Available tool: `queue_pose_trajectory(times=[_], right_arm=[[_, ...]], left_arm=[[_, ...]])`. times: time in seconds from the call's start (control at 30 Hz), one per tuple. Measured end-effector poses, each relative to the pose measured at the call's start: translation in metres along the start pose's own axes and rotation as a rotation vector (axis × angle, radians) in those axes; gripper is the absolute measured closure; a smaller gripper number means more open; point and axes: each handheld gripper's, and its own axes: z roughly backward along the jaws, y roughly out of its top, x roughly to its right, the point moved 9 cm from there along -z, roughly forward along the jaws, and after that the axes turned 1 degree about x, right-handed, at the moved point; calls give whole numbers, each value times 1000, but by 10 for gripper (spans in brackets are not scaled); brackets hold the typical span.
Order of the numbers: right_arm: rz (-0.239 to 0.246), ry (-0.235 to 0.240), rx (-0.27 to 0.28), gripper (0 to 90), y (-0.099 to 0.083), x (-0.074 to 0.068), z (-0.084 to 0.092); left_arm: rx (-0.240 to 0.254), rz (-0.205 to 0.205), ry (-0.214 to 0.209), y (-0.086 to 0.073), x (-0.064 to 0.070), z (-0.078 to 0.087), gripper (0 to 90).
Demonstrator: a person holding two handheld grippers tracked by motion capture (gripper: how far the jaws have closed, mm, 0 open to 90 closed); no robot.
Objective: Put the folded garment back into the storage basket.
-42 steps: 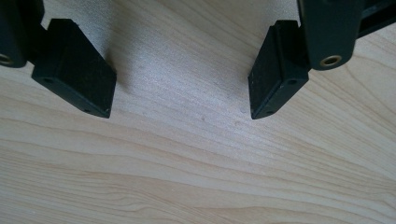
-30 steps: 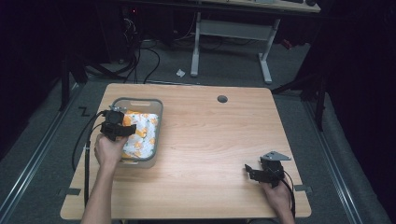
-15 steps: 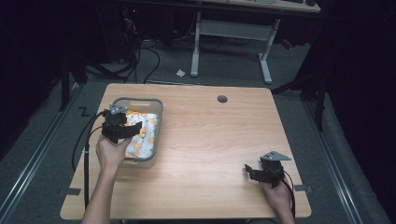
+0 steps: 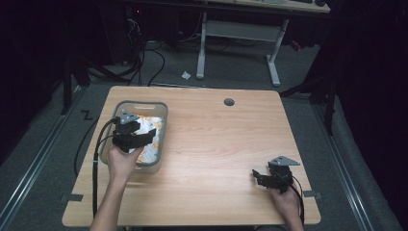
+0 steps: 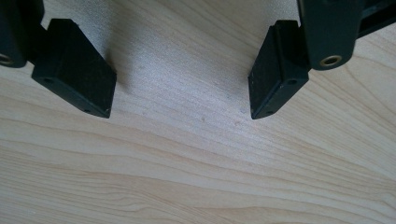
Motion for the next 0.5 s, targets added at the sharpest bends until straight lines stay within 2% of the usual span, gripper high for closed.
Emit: queue_pose_trajectory(times=[0.5], right_arm=[[0, 0, 0, 238, 0, 0, 0]], left_arm=[[26, -33, -60, -2, 31, 2, 358]])
